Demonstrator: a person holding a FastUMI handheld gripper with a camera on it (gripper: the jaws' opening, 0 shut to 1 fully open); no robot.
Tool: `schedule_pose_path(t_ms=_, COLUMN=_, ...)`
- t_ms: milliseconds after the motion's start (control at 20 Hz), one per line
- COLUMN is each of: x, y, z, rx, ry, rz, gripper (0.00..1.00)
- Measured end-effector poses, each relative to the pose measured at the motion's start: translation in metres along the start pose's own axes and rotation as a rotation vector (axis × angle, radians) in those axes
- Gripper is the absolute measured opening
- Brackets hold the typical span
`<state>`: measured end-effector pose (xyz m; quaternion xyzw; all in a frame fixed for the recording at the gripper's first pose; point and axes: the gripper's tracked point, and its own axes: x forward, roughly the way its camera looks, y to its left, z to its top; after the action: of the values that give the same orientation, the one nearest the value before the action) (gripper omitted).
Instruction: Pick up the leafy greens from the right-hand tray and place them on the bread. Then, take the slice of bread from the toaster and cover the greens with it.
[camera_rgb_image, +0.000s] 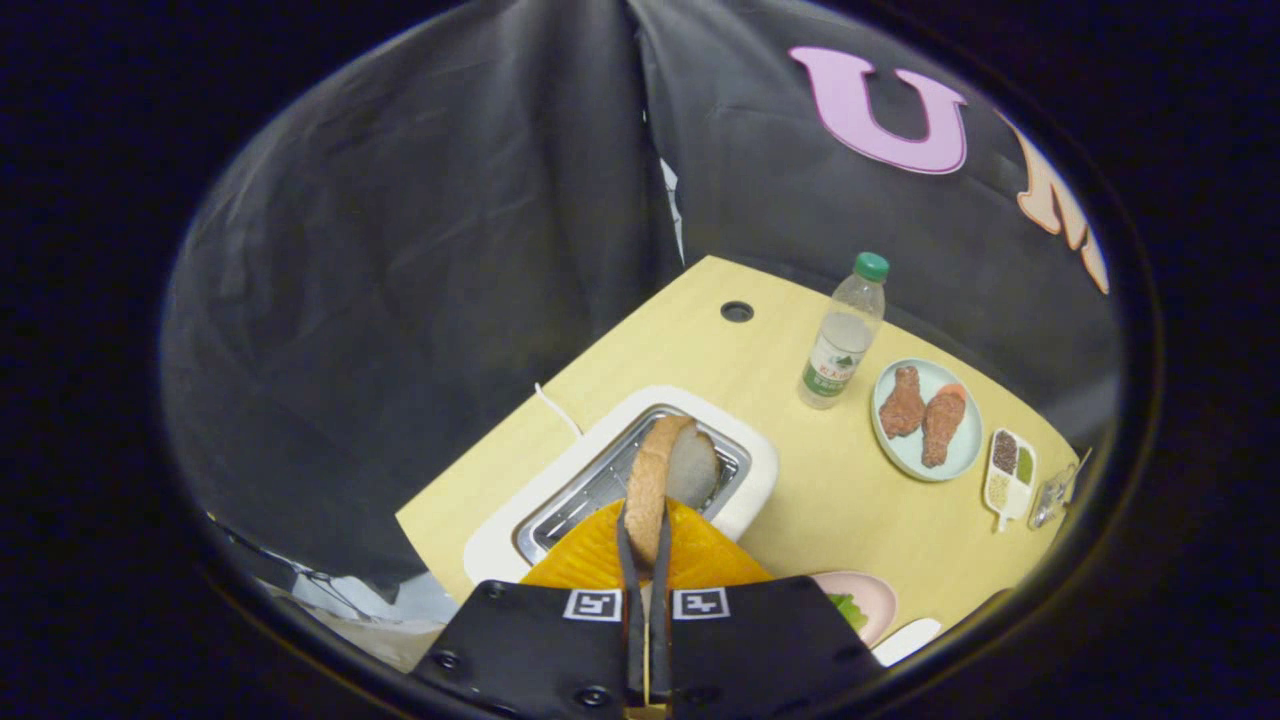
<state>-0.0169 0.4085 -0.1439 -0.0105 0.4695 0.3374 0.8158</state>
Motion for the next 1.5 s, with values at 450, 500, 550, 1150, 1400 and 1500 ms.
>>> schedule_pose_path(t_ms=450, x=-0.069, y=-0.029, z=0.023, rx=0.108, ry=-0.182, rz=0.053, gripper=0.04)
schedule_pose_path(t_ms=500, x=-0.076, y=-0.036, z=0.022, rx=0.111, ry=-0.193, rz=0.05, gripper=0.04)
schedule_pose_path(t_ms=550, x=-0.08, y=-0.041, z=0.021, rx=0.128, ry=-0.201, rz=0.048, gripper=0.04)
schedule_pose_path(t_ms=1150, x=-0.097, y=-0.117, z=-0.064, rx=0.323, ry=-0.183, rz=-0.041, gripper=0.04)
schedule_pose_path(t_ms=1400, x=-0.089, y=-0.132, z=-0.103, rx=0.401, ry=-0.145, rz=-0.048, gripper=0.04)
schedule_pose_path(t_ms=1500, x=-0.083, y=-0.133, z=-0.115, rx=0.43, ry=-0.141, rz=-0.038, gripper=0.04)
